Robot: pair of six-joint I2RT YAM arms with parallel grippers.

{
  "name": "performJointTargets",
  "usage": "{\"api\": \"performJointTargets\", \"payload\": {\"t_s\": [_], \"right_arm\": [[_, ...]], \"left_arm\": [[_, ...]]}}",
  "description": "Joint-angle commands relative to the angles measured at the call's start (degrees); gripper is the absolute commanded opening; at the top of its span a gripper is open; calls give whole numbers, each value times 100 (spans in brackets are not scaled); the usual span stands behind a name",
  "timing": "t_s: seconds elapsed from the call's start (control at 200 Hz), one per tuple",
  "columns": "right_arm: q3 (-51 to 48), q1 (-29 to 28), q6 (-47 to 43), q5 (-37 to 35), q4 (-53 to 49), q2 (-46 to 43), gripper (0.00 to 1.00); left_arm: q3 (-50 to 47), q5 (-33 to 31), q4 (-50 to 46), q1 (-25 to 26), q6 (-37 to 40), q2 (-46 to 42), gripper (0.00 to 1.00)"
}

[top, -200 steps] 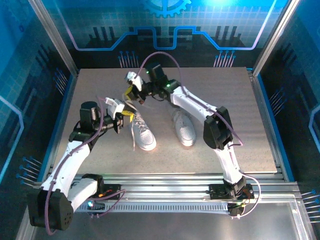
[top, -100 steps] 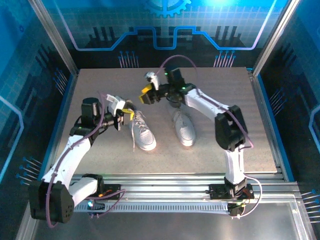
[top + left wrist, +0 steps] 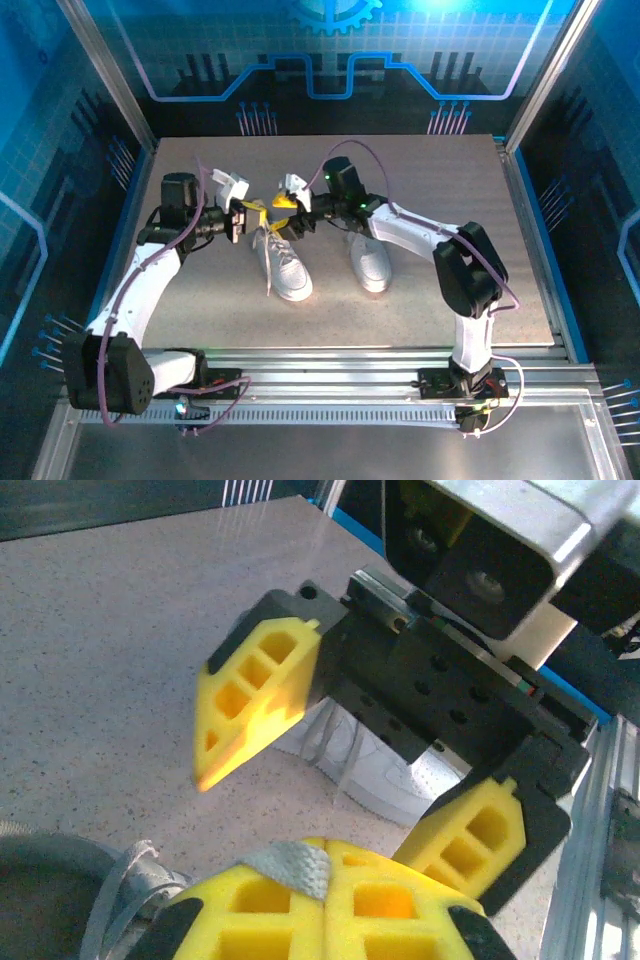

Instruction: Tie the shoes

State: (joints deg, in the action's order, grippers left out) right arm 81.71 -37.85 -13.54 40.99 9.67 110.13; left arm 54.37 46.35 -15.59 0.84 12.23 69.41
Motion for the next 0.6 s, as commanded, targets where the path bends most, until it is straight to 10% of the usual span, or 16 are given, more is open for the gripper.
{"api": "performJointTargets", "payload": {"t_s": [0.0,0.17,0.32,0.44,0.595], "right_arm": [[408,-83,-329,181,210,296,70],[805,-187,-166,345,118,583,66],[804,-209,49,250,110,596,17],[646,-187,141,386,240,503,0],[464,-108,139,585,199,354,0]], "left_arm": [[288,340,-349,-70,236,87,0],[337,312,-351,-84,237,180,0],[377,261,-325,-84,225,220,0],[441,228,-455,-102,320,223,0],[294,182,-234,-268,151,20,29]]}}
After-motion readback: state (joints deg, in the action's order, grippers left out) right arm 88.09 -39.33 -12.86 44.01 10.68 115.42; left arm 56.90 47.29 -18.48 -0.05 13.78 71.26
